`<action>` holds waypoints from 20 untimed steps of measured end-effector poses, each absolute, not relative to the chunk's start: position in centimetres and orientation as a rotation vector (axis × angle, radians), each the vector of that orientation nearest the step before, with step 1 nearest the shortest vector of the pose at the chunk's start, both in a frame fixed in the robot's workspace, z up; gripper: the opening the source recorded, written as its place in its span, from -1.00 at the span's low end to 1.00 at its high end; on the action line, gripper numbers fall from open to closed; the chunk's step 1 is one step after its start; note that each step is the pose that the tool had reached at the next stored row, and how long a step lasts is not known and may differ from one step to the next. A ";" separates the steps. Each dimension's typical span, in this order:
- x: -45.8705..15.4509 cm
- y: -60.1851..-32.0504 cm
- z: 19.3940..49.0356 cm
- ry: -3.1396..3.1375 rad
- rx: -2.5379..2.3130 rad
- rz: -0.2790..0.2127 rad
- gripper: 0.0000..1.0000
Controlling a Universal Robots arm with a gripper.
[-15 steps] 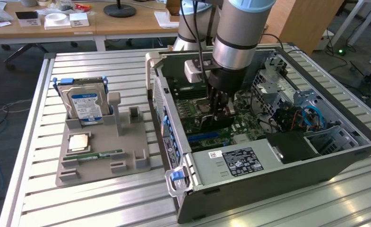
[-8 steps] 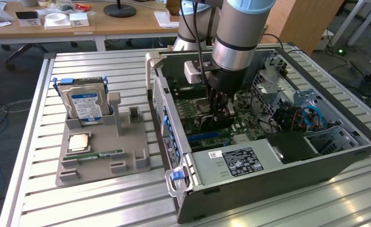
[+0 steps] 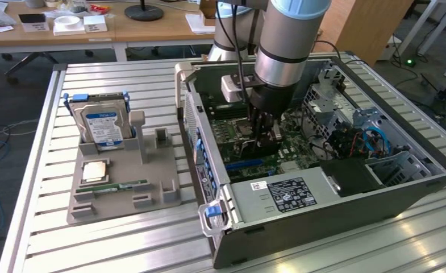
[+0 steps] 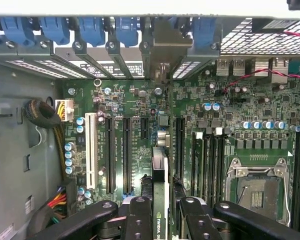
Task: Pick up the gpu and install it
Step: 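Insert the gpu into the slot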
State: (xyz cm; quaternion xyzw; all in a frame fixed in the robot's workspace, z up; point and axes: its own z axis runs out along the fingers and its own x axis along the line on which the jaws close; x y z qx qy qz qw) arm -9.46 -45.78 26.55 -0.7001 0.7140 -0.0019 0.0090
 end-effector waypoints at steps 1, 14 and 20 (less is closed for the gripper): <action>-9.5 -45.8 26.5 2.230 -2.187 -0.006 -0.48; -9.6 -45.8 25.8 2.230 -2.187 -0.006 -0.48; -9.6 -45.8 25.5 2.230 -2.187 -0.006 -0.48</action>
